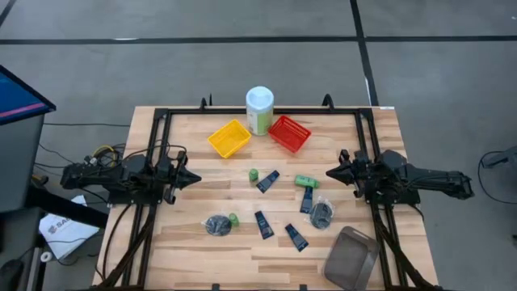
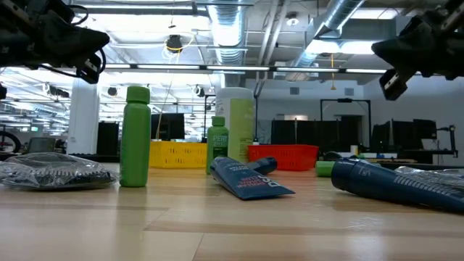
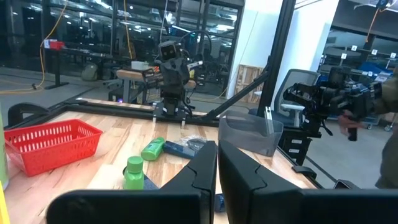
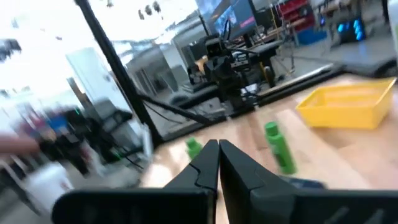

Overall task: Pick & Place Travel size toiletries
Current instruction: Put the green shampoo bottle in the red bin

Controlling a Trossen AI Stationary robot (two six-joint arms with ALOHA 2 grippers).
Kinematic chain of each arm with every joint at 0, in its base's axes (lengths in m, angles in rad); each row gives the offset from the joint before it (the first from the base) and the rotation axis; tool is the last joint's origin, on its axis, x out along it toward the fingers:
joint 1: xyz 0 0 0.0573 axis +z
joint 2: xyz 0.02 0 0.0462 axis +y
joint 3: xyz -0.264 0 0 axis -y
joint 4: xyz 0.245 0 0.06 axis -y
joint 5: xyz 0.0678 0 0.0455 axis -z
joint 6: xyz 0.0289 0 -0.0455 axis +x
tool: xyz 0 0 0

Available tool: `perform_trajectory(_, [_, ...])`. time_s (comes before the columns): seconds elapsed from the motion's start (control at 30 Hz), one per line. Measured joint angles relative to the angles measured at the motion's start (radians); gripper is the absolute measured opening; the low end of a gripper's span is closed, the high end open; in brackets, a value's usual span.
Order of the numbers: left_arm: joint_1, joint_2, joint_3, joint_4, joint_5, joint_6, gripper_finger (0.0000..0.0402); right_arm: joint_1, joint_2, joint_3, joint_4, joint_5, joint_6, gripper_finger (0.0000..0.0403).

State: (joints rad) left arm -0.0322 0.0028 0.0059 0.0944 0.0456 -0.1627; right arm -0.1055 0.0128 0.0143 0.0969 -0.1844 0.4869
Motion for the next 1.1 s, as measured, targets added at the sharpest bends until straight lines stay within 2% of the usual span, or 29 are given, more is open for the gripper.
perform_trajectory(0.17, [0.000, 0.000, 0.000, 0.005, 0.000, 0.001, 0.0011, -0.002, 0.000, 0.002, 0.106, 0.006, 0.122, 0.0007])
perform_trajectory(0.27, [0.000, 0.000, 0.000, 0.007, 0.000, 0.001, 0.0011, -0.009, 0.000, 0.016, 0.171, 0.092, 0.167, 0.0014])
perform_trajectory(0.33, [0.000, 0.000, 0.000, 0.011, 0.000, 0.001, 0.0011, -0.009, 0.009, 0.063, 0.106, 0.139, 0.136, 0.0025])
perform_trajectory(0.43, [0.000, 0.000, 0.000, 0.014, 0.000, 0.001, 0.0011, -0.008, 0.067, 0.200, -0.087, 0.167, -0.002, 0.0049])
perform_trajectory(0.57, [0.000, 0.000, 0.000, 0.019, 0.000, 0.001, 0.0011, -0.008, 0.287, 0.402, -0.371, 0.222, -0.153, 0.0081])
perform_trajectory(0.67, [0.000, 0.000, 0.000, 0.019, 0.000, 0.001, 0.0011, -0.008, 0.473, 0.538, -0.530, 0.236, -0.199, 0.0106])
perform_trajectory(0.8, [0.000, 0.000, 0.000, 0.020, 0.000, 0.001, 0.0011, -0.005, 0.644, 0.683, -0.730, 0.238, -0.245, 0.0136])
perform_trajectory(1.0, [0.000, 0.004, 0.000, 0.021, 0.000, 0.001, 0.0011, -0.005, 0.922, 0.774, -0.900, 0.238, -0.263, 0.0175])
perform_trajectory(1.1, [0.000, 0.005, 0.000, 0.021, 0.000, 0.001, 0.0011, -0.005, 1.024, 0.783, -0.923, 0.238, -0.278, 0.0196])
